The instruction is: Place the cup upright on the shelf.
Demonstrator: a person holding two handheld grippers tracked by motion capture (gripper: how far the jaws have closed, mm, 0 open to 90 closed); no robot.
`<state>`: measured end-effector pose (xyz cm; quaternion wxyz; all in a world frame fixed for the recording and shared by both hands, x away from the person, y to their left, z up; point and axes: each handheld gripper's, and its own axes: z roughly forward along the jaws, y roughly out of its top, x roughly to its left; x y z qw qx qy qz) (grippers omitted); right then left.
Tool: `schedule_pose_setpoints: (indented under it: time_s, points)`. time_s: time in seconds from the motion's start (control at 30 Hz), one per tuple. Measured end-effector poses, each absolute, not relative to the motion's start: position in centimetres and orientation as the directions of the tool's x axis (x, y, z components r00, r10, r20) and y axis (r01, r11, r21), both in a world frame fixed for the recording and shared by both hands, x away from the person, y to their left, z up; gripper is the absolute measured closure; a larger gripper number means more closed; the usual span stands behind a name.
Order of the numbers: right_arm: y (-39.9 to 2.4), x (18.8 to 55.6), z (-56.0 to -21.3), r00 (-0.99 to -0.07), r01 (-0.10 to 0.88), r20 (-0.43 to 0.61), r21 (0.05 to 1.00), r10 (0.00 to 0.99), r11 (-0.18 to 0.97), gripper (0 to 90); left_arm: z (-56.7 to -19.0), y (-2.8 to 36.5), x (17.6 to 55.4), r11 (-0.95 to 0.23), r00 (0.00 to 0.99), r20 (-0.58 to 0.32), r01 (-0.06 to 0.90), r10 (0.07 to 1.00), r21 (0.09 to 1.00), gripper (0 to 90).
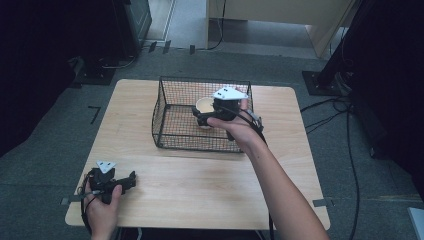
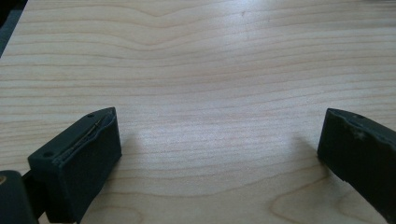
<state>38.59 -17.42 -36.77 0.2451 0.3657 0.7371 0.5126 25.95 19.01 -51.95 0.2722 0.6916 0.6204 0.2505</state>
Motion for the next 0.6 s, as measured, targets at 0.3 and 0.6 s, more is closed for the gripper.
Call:
schedule_pose_setpoints:
  time_s: [0.3,0.6]
  points:
    - [-19.7,34.4,-37.0,-0.63,0.258,0.015,0.947,0.777,0.191,0.0,-52.0,19.0,25.9,-0.082,0.105,0.009,0.722,0.994,0.687,0.0]
    - [-23.1,30.7,-38.6,-0.617,0.263,0.032,0.95,0.786,0.168,0.0,-51.9,19.0,25.9,-0.082,0.105,0.008,0.722,0.994,0.687,0.0]
